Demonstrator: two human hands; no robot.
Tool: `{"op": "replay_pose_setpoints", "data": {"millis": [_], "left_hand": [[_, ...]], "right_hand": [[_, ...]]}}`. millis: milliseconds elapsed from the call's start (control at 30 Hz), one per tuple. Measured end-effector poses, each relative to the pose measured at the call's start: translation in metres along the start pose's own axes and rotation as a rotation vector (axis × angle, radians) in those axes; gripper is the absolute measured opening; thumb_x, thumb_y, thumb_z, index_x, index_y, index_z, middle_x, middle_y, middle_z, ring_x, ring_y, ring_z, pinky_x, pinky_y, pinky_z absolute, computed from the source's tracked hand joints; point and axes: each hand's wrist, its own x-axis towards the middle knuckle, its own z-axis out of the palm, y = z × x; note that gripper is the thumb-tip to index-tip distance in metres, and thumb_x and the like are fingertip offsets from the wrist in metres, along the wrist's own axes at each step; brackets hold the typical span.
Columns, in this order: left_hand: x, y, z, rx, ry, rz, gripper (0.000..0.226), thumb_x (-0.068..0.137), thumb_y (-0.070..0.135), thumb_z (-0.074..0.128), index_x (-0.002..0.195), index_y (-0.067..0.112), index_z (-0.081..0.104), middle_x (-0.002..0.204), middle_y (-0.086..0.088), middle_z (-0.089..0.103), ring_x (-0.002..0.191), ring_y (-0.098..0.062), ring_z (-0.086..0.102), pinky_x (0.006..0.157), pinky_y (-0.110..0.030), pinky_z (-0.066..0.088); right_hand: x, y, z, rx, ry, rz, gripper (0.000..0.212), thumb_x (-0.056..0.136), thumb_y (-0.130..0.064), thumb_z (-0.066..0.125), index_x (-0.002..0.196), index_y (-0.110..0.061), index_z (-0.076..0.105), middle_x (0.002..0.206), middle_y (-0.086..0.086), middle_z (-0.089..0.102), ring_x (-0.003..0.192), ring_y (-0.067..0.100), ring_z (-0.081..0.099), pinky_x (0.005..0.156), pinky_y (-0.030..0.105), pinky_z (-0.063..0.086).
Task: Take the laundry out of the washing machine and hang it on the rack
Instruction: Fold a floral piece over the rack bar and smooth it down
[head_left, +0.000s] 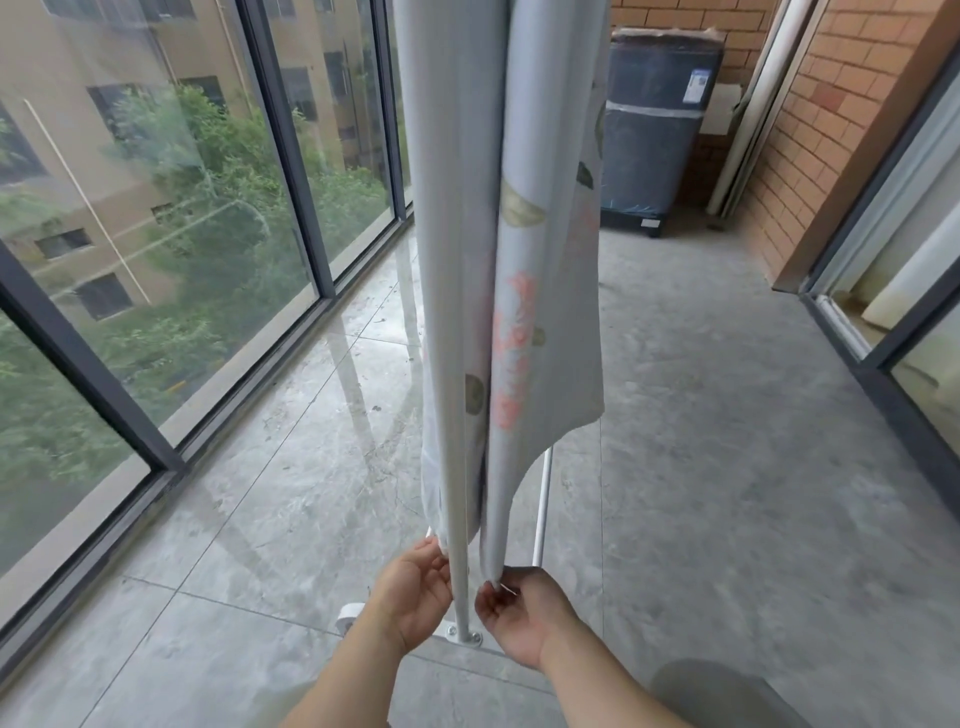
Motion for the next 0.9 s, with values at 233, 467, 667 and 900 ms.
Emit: {"op": "replay_pose_setpoints", "data": {"millis": [233,467,667,900], "left_hand": [[-0.001,0.004,0.0,0.123,-0.013,-0.015,0.016,0.085,0.017,0.068,0.086,0.003,0.075,0.068,-0.01,0.056,0.06,-0.021,0.062,0.062,-0.035,0.057],[-0.005,0.019,-0.001,0.232,-0.033,-0.077,0.018,0.083,0.001,0.064,0.1,-0.004,0.07,0.074,-0.013,0.064,0.062,-0.021,0.065,0.062,-0.033,0.058],[-0.002,0.025,0.0,0.094,0.138,-0.034,0.016,0.088,-0.012,0.055,0.095,0.002,0.057,0.061,-0.01,0.057,0.046,-0.013,0.054,0.039,-0.019,0.048],[-0.001,0.011,0.013,0.336,0.229,0.028,0.019,0.091,-0.018,0.05,0.094,-0.002,0.058,0.056,-0.011,0.061,0.042,-0.014,0.056,0.038,-0.022,0.044]], "right_hand": [[-0.002,-0.002,0.005,0.046,-0.057,0.037,0.017,0.089,0.011,0.054,0.105,0.013,0.058,0.097,0.028,0.059,0.059,0.027,0.054,0.052,0.032,0.056],[0.004,0.003,-0.001,0.016,-0.092,0.041,0.021,0.092,0.015,0.055,0.11,0.016,0.063,0.071,0.018,0.061,0.056,0.022,0.055,0.051,0.031,0.057],[0.007,0.003,-0.002,0.007,-0.052,-0.036,0.022,0.092,0.018,0.051,0.1,0.014,0.071,0.073,0.019,0.067,0.051,0.023,0.059,0.051,0.031,0.058],[0.008,0.005,0.009,-0.16,0.06,-0.101,0.027,0.093,0.017,0.047,0.102,0.009,0.072,0.069,0.017,0.067,0.052,0.02,0.058,0.054,0.031,0.056]]}}
